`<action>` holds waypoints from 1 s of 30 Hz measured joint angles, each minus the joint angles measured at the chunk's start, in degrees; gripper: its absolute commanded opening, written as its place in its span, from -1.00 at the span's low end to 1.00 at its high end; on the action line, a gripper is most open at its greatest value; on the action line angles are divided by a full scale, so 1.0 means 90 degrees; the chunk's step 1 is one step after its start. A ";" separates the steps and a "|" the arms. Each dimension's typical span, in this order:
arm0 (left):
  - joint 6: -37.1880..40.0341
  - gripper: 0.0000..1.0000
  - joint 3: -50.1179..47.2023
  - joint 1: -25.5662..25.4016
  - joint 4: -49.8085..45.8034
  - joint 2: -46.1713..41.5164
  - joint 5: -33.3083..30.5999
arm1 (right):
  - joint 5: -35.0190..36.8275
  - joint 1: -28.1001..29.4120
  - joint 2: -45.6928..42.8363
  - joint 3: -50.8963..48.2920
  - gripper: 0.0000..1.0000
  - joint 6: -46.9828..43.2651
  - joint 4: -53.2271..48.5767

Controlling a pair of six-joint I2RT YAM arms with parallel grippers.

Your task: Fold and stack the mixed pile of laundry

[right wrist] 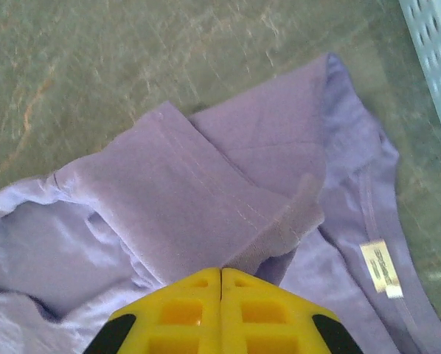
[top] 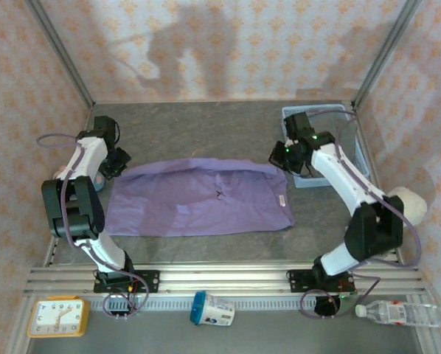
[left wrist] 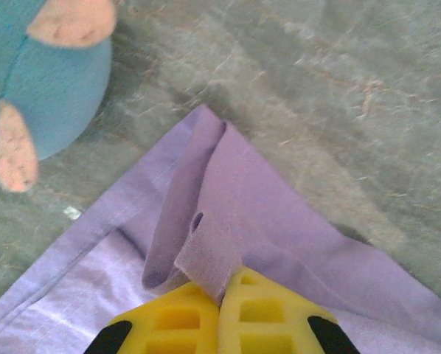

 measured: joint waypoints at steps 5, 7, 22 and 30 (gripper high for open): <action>-0.0012 0.09 -0.0457 0.0000 0.0024 -0.0187 -0.0168 | 0.0000 0.0034 -0.0862 -0.1073 -0.25 0.0068 -0.0017; -0.0029 0.34 -0.0556 0.0000 0.0034 -0.0233 -0.0187 | -0.0007 0.0034 -0.0947 -0.1273 -0.02 0.0039 -0.0017; -0.0903 0.39 -0.1537 -0.1727 0.0750 -0.1389 0.0189 | -0.0087 0.0435 0.0398 -0.0644 -0.03 -0.0352 0.0738; -0.1472 0.39 -0.2210 -0.2113 0.0964 -0.1622 0.0340 | -0.0192 0.0610 0.1962 0.0257 -0.02 -0.0425 0.1450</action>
